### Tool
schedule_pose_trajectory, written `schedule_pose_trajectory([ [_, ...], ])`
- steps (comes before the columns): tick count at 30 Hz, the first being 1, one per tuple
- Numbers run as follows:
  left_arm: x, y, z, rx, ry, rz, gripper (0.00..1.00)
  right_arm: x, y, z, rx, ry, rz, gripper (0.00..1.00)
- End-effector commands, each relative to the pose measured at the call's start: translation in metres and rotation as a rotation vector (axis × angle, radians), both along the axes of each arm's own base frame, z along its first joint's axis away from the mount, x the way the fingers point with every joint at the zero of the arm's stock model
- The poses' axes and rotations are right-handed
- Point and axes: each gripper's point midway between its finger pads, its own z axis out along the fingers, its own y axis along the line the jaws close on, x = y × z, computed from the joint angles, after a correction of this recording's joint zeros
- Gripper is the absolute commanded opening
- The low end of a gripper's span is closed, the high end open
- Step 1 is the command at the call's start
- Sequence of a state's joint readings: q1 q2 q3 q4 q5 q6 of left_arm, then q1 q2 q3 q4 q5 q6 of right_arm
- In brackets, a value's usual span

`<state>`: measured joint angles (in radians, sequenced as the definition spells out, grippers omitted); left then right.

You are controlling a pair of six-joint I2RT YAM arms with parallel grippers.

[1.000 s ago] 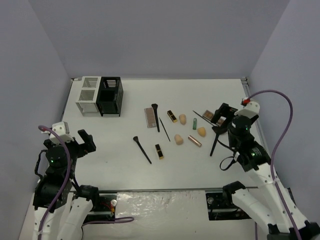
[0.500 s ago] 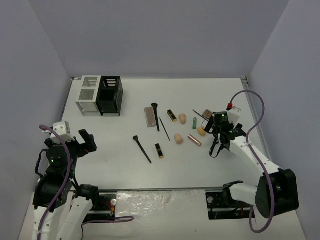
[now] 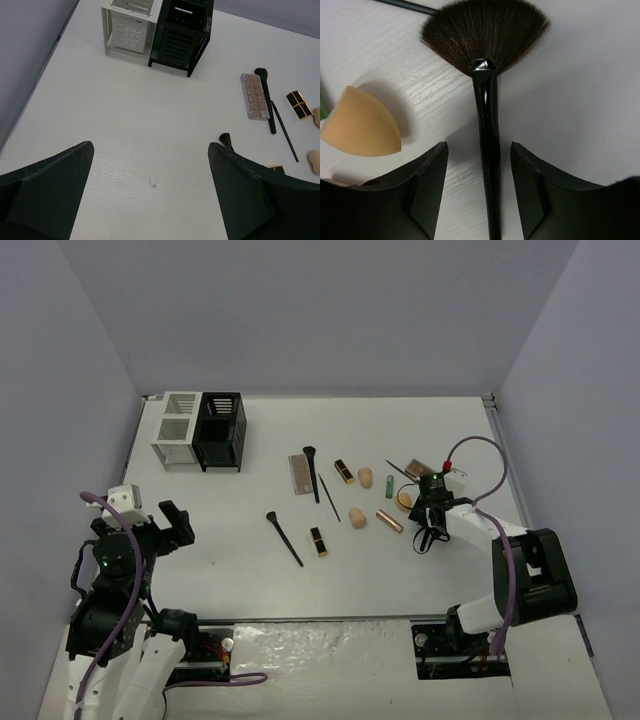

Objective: Organize the makeup

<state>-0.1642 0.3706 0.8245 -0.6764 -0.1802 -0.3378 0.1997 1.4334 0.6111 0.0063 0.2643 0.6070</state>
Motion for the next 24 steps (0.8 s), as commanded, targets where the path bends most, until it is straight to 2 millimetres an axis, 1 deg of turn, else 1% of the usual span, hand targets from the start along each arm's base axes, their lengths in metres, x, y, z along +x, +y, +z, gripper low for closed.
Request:
schedule_pose_trajectory([
  [1, 0.008, -0.003, 0.016, -0.016, -0.057, -0.005, 0.97, 0.007, 0.005, -0.007, 0.028, -0.015, -0.009, 0.37],
  [4, 0.009, -0.006, 0.015, -0.023, -0.046, -0.016, 0.97, 0.008, 0.004, -0.003, 0.025, -0.032, -0.009, 0.17],
  [6, 0.01, -0.008, 0.016, -0.031, -0.044, -0.028, 0.97, 0.011, 0.005, 0.006, 0.005, -0.059, -0.003, 0.06],
  [8, 0.012, -0.012, 0.02, -0.041, -0.045, -0.045, 0.97, 0.013, 0.011, 0.024, -0.02, -0.098, 0.02, 0.0],
  [10, 0.014, -0.02, 0.026, -0.059, -0.052, -0.083, 0.97, 0.019, 0.019, 0.046, -0.026, -0.158, 0.047, 0.0],
  [13, 0.02, -0.036, 0.039, -0.097, -0.067, -0.158, 0.97, 0.027, 0.05, 0.098, 0.02, -0.308, 0.163, 0.0],
  [15, 0.025, -0.054, 0.052, -0.146, -0.081, -0.241, 0.97, 0.03, 0.067, 0.133, 0.034, -0.397, 0.261, 0.0],
  [16, 0.027, -0.064, 0.061, -0.174, -0.089, -0.285, 0.97, 0.031, 0.079, 0.148, 0.034, -0.439, 0.322, 0.0],
  [18, 0.032, -0.08, 0.073, -0.221, -0.101, -0.353, 0.97, 0.025, 0.111, 0.182, 0.083, -0.549, 0.466, 0.0],
  [19, 0.038, -0.095, 0.085, -0.27, -0.111, -0.418, 0.97, 0.025, 0.123, 0.206, 0.101, -0.645, 0.533, 0.0],
  [20, 0.041, -0.102, 0.091, -0.298, -0.115, -0.45, 0.97, 0.023, 0.134, 0.216, 0.122, -0.689, 0.584, 0.0],
  [21, 0.051, -0.112, 0.102, -0.351, -0.126, -0.477, 0.97, 0.019, 0.158, 0.237, 0.178, -0.779, 0.68, 0.0],
  [24, 0.061, -0.139, 0.123, -0.45, -0.14, -0.593, 0.97, 0.006, 0.198, 0.268, 0.255, -0.912, 0.856, 0.0],
])
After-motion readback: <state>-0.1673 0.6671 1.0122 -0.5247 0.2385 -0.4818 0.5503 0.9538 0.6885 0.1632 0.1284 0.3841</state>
